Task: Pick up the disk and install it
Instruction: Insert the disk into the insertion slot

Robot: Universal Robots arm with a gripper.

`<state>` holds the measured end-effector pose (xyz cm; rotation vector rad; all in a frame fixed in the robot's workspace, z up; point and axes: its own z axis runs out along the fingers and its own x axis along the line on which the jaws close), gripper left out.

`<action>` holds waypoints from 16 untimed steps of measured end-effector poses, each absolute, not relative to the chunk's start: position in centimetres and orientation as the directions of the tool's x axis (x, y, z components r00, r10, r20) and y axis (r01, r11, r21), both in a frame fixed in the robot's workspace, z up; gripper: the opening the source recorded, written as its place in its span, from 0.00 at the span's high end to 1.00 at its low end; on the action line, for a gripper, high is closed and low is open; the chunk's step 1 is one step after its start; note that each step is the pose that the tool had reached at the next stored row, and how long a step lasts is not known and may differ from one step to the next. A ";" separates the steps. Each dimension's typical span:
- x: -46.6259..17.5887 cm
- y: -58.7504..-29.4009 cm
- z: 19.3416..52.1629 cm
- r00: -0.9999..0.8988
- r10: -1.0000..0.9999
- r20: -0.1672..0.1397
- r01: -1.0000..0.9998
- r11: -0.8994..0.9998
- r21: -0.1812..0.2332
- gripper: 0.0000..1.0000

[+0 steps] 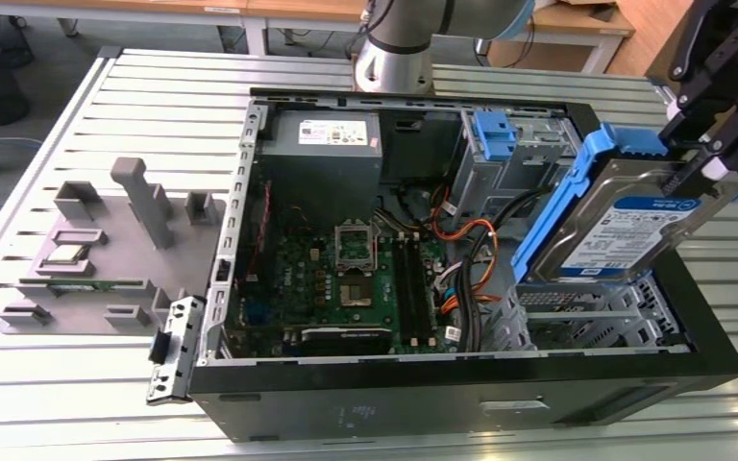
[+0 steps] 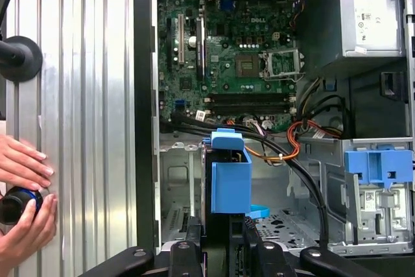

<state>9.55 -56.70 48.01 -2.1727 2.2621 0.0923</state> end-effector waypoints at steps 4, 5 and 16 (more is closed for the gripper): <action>10.0 -56.7 47.7 -0.041 -0.998 -0.043 -0.998 0.039 0.040 0.65; 10.1 -56.7 47.6 -0.041 -0.998 -0.043 -0.998 0.039 0.040 0.65; 10.6 -56.8 46.8 -0.041 -0.998 -0.043 -0.998 0.039 0.040 0.65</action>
